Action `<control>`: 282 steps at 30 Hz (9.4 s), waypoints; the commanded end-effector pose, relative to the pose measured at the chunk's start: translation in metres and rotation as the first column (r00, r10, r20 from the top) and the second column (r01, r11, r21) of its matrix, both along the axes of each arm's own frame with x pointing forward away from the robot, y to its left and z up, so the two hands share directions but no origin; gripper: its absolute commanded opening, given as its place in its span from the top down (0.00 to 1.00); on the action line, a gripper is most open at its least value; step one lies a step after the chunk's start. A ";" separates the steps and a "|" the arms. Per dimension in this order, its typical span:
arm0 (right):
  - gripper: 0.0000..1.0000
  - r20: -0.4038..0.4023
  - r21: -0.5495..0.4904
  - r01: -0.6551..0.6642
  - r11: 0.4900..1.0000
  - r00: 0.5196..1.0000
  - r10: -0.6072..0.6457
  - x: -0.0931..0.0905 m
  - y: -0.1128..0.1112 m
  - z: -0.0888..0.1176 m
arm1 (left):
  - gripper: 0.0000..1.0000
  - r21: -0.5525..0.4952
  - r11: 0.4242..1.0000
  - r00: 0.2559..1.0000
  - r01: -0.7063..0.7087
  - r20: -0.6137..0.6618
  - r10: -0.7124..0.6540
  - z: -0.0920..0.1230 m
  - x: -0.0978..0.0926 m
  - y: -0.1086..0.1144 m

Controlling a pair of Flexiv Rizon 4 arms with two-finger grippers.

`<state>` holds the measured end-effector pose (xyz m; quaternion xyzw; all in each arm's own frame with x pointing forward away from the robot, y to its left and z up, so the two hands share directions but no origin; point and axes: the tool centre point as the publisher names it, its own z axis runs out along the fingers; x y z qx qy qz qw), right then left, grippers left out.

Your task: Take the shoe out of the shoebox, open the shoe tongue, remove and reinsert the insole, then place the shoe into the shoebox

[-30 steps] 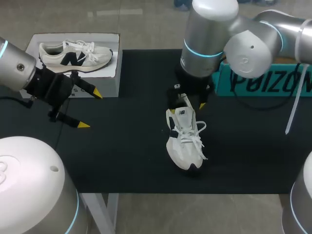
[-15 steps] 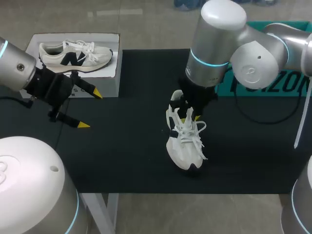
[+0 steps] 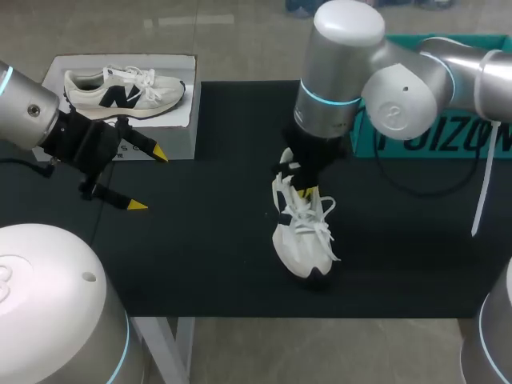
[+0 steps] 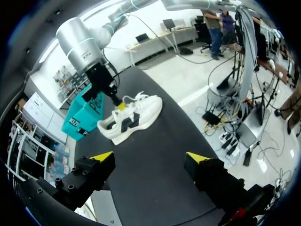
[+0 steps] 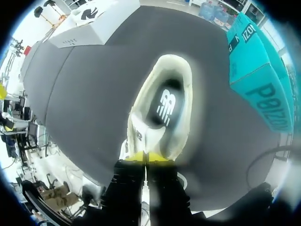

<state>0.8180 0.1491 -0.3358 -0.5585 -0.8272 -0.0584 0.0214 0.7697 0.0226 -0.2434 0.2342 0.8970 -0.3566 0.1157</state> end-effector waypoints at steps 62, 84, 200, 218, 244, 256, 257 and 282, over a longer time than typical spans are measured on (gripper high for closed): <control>0.00 0.039 -0.110 -0.719 0.686 0.687 0.726 0.008 -0.021 0.061 | 0.00 0.004 1.000 1.000 0.001 -0.001 -0.001 0.000 0.000 0.000; 0.00 0.259 -0.213 -0.974 0.077 0.019 0.966 0.025 0.000 0.051 | 0.00 0.004 1.000 1.000 0.001 -0.001 -0.001 0.000 0.000 0.000; 1.00 0.121 -0.288 -0.940 0.181 0.151 0.981 0.139 -0.012 0.153 | 0.00 0.004 1.000 1.000 0.001 -0.001 -0.001 0.000 0.000 0.000; 1.00 0.121 -0.277 -0.909 0.312 0.289 0.950 0.181 -0.074 0.197 | 0.00 0.004 1.000 1.000 0.001 -0.001 -0.001 0.000 0.000 0.000; 1.00 0.182 -0.272 -0.487 0.830 0.821 0.541 0.218 -0.159 0.229 | 0.00 0.004 1.000 1.000 0.001 -0.001 -0.001 0.000 0.000 0.000; 1.00 0.296 -0.090 0.117 0.989 0.951 -0.086 0.218 -0.288 0.218 | 0.00 0.004 1.000 1.000 0.001 -0.001 -0.001 0.000 0.000 0.000; 1.00 0.296 -0.090 0.117 0.989 0.951 -0.086 0.218 -0.288 0.218 | 0.00 0.004 1.000 1.000 0.001 -0.001 -0.001 0.000 0.000 0.000; 1.00 0.357 0.010 0.500 0.866 0.807 -0.470 0.258 -0.341 0.219 | 0.00 0.004 1.000 1.000 0.001 -0.001 -0.001 0.000 0.000 0.000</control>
